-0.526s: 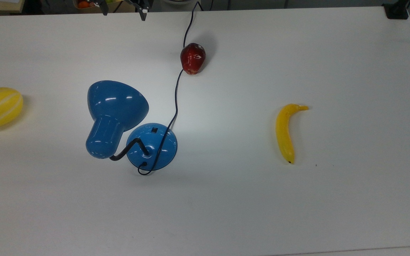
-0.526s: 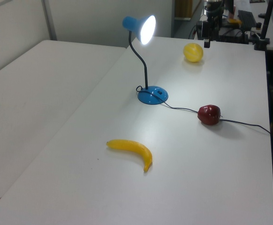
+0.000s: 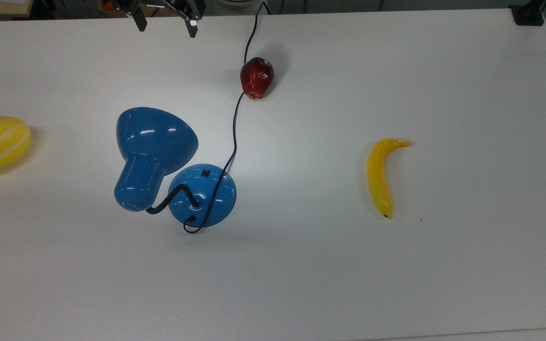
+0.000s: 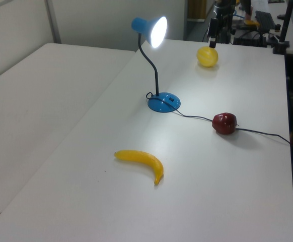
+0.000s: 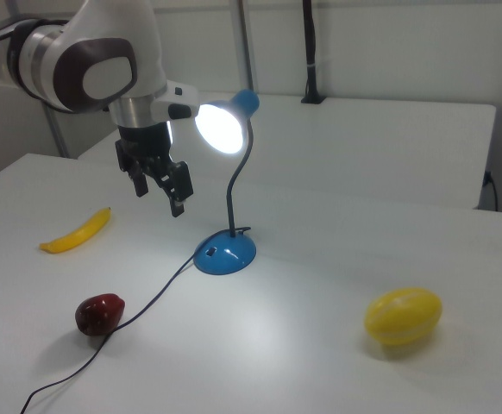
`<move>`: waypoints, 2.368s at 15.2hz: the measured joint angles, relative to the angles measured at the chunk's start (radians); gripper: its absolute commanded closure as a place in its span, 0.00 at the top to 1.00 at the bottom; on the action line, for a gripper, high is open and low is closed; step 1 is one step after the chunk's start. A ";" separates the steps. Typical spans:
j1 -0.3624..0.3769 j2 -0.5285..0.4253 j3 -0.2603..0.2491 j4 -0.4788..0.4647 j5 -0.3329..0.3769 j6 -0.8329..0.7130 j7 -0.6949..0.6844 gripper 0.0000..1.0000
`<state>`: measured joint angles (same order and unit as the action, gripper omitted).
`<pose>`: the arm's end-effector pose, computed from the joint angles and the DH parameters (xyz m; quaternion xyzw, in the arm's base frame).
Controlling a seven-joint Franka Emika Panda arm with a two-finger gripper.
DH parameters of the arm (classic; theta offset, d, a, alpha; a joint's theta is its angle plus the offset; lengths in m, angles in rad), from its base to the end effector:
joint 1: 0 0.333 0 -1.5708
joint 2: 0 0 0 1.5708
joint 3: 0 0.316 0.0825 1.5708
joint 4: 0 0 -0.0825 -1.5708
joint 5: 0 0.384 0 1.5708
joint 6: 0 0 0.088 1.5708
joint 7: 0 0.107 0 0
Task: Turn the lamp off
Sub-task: 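Move the gripper over the blue lamp's round base toward its switch, then lower the gripper and press the switch on the lamp base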
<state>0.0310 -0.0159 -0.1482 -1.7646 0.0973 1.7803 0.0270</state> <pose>0.5585 -0.0578 0.5597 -0.9954 0.0813 -0.0179 0.0481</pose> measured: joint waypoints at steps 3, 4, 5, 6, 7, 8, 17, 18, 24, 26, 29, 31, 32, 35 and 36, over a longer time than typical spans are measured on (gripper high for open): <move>0.000 0.010 0.000 0.002 0.000 0.005 0.000 0.00; 0.000 0.012 0.000 0.002 0.000 0.013 0.000 0.00; 0.000 0.014 0.000 0.002 0.000 0.022 0.000 0.00; 0.000 0.019 0.000 0.002 0.000 0.030 0.000 0.00; 0.000 0.025 0.000 0.002 0.000 0.041 -0.002 0.00; 0.000 0.039 0.000 0.002 0.000 0.061 -0.003 0.00; 0.029 0.200 0.003 0.000 0.001 0.280 -0.020 0.00; 0.035 0.216 0.004 0.000 0.001 0.311 -0.014 0.00; 0.082 0.339 0.006 0.001 0.000 0.504 0.032 0.00; 0.098 0.378 0.006 0.003 -0.009 0.544 0.035 0.00; 0.110 0.424 0.006 0.037 -0.012 0.571 0.036 0.00; 0.110 0.452 0.006 0.056 -0.013 0.571 0.040 0.00; 0.110 0.467 0.006 0.064 -0.018 0.571 0.043 0.00; 0.111 0.499 0.006 0.082 -0.041 0.571 0.062 0.00; 0.112 0.504 0.006 0.085 -0.044 0.571 0.063 0.00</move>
<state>0.1429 0.4877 -0.1424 -1.6794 0.0535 2.3510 0.0905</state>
